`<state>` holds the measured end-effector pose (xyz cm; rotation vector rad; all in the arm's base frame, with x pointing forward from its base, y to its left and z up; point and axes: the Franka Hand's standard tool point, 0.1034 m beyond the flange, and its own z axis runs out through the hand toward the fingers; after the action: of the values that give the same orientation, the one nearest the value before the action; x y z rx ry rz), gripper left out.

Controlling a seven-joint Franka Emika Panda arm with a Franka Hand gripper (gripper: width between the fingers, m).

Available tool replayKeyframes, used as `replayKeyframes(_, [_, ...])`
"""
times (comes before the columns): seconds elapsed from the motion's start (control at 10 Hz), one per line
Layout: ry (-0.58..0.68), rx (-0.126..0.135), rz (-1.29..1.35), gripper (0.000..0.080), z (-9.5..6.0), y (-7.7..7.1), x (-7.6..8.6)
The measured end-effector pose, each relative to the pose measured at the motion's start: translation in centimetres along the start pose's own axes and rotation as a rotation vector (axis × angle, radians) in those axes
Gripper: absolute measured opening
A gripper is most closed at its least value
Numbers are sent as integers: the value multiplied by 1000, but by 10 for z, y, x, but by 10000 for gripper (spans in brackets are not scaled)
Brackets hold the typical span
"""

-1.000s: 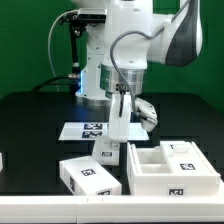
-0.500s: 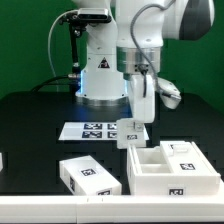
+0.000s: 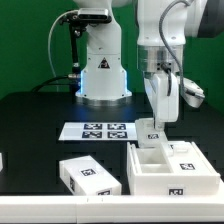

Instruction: Assemble cabinet

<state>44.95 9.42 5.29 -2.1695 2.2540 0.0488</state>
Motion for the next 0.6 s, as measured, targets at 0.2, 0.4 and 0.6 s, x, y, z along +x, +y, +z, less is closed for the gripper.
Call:
replayKeyframes(0.2, [-16,-37,-5,64,-6,1,-4])
replayKeyframes(0.4, [-29,-41,12,64,-13,-4,3])
replayKeyframes(0.6, [-37,-33,21,64,-23,-17,14])
